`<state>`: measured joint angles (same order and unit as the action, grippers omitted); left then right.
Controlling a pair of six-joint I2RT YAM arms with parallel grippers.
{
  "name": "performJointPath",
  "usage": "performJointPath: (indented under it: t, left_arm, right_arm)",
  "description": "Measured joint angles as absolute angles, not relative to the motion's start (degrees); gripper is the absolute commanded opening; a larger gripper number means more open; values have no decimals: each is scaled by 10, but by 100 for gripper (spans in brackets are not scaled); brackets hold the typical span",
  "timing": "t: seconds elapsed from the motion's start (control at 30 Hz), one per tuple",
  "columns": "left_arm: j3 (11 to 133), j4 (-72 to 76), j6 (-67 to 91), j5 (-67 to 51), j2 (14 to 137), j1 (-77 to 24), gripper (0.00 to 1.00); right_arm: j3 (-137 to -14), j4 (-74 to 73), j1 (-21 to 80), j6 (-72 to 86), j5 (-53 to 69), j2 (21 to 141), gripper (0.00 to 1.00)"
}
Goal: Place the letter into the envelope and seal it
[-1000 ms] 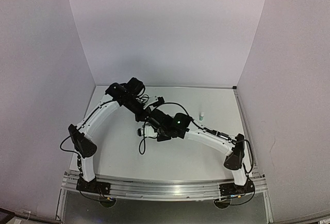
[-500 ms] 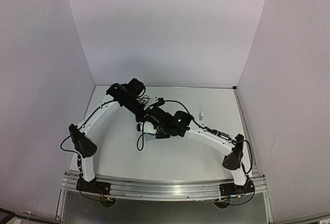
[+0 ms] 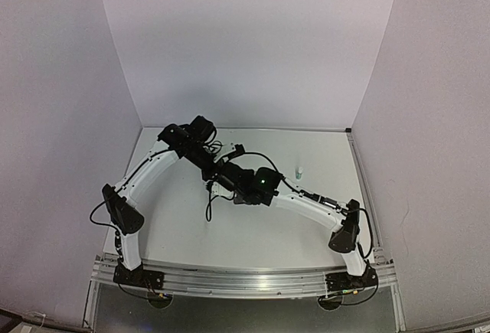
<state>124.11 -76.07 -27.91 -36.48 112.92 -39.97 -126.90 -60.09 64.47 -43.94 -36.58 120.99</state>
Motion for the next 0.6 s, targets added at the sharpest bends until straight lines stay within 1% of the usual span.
performJointPath:
  t: [0.2, 0.3, 0.43, 0.6]
  left_arm:
    - [1241, -762, -285, -362, 1129, -400, 0]
    - [1242, -765, -284, -372, 1130, -400, 0]
    - [1248, -769, -282, -382, 1135, -398, 0]
    - [1248, -774, -280, -388, 1140, -391, 0]
  right_arm:
    - [-1269, -618, 643, -450, -391, 1210, 0]
    - [-1275, -626, 643, -450, -388, 1217, 0]
    - [-1319, -639, 643, -454, -384, 1255, 0]
    - [-1327, -628, 644, -457, -367, 1269, 0]
